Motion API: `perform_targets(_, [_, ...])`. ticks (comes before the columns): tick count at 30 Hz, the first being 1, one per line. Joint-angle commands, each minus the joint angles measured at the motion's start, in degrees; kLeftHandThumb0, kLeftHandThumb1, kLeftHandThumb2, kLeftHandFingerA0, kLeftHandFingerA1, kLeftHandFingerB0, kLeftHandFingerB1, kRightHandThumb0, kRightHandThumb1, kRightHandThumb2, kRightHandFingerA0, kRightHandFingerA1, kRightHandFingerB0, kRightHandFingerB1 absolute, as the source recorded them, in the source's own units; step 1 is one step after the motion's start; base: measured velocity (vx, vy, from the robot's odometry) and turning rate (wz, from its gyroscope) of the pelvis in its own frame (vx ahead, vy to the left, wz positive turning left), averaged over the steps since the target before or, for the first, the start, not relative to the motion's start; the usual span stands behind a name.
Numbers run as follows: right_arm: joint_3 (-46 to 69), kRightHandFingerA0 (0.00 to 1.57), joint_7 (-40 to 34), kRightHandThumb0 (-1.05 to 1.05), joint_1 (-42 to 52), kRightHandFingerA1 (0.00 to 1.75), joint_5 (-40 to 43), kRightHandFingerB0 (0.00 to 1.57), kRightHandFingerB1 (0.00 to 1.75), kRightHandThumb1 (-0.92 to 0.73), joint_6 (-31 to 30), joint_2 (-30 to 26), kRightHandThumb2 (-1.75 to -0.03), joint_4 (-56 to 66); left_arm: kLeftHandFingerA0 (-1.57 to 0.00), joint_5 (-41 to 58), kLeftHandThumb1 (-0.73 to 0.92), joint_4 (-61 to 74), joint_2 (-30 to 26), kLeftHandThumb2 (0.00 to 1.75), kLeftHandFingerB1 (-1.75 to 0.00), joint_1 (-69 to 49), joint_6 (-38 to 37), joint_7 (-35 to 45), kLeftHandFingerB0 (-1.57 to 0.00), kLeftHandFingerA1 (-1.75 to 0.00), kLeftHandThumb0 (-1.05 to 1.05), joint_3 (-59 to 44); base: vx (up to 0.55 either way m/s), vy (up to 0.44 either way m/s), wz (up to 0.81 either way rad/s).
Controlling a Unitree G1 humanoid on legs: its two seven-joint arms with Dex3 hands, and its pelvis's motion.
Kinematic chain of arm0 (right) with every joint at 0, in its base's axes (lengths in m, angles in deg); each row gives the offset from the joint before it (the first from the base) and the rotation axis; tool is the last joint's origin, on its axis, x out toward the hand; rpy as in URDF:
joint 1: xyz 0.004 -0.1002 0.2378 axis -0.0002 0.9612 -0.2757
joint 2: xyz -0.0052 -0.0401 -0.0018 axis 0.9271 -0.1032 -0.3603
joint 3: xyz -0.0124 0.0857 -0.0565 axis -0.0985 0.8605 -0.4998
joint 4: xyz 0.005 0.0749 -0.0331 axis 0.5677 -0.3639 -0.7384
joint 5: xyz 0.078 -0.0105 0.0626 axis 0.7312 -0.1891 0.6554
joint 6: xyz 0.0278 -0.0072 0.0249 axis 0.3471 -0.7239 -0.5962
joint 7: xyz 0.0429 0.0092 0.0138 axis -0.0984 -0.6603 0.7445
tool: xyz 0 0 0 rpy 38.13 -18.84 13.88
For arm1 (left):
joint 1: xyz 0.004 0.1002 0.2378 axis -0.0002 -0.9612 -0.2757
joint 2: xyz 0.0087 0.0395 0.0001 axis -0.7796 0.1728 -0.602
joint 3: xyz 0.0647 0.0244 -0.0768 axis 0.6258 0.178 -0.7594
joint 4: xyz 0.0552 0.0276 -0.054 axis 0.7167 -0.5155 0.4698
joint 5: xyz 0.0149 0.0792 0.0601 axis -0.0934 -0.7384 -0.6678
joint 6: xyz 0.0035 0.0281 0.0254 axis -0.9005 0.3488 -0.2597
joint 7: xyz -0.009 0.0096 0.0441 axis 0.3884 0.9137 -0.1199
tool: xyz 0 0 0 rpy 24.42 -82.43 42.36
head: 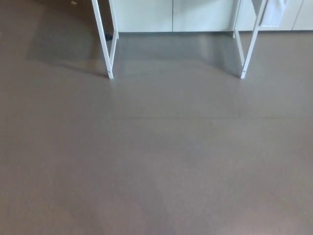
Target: The robot walk towards a table in front and uses its left hand to pick up the pot from the base and places it on the table
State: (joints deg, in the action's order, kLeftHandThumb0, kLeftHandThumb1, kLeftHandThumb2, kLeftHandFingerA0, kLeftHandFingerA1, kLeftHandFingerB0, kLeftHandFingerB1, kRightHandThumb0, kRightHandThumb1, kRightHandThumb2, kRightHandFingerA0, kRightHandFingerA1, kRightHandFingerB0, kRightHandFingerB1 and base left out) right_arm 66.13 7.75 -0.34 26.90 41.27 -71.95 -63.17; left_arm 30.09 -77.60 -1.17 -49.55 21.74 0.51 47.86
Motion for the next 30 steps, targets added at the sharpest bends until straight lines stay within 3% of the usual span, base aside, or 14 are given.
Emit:
perform_targets(1, [-0.6, 0.36, -0.9, -0.20, 0.2, 0.58, -1.0, 0.14, 0.48, -0.41, 1.8, -0.5, -0.86, -1.0, -0.47, -0.9, 0.39, 0.4, -1.1, 0.57, -0.37, -0.5, -1.4, -1.1, -0.39, -0.40, -0.28, 0.6, 0.13, -0.099, -0.02])
perform_targets(7, [-0.4, 0.33, 0.2, -0.19, 0.0, 0.58, 0.3, 0.13, 0.48, -0.40, 2.1, -0.2, -0.85, -0.9, -0.50, -1.1, 0.42, -0.5, -1.2, 0.53, -0.34, -0.5, -2.6, -1.3, -0.40, -0.37, -0.23, 0.8, 0.16, 0.008, -0.08])
perform_targets(9, [-0.9, 0.35, -0.5, -0.21, 0.2, 0.58, -0.8, 0.13, 0.48, -0.40, 1.6, -0.4, -0.85, -0.3, -0.47, -1.4, 0.39, -0.6, -1.4, 0.58, -0.38, -0.5, -2.5, -1.6, -0.38, -0.41, -0.32, 1.2, 0.16, 0.138, -0.10])
perform_targets(16, [-1.0, 0.35, -0.5, -0.21, -1.2, 0.58, -0.7, 0.13, 0.48, -0.39, 3.8, -0.7, -0.85, -4.2, -0.46, -1.3, 0.39, -1.6, -1.7, 0.58, -0.37, -0.2, -2.3, -1.7, -0.38, -0.41, -0.32, 1.7, 0.20, 0.171, -0.10])
perform_targets(17, [-1.1, 0.35, -0.5, -0.22, -1.3, 0.58, -0.8, 0.13, 0.48, -0.39, 4.1, -0.8, -0.85, -4.5, -0.49, -1.2, 0.43, -1.6, -1.7, 0.53, -0.33, -0.3, -2.4, -1.7, -0.39, -0.37, -0.24, 1.8, 0.17, 0.021, 0.13])
perform_targets(30, [-2.3, 0.35, -1.0, -0.21, 0.4, 0.58, -1.7, 0.15, 0.48, -0.40, 3.3, -1.3, -0.85, -1.1, -0.48, -1.3, 0.39, -2.0, -1.8, 0.58, -0.37, 0.2, -2.5, -1.9, -0.40, -0.40, -0.31, 1.7, 0.19, -0.099, 0.12])
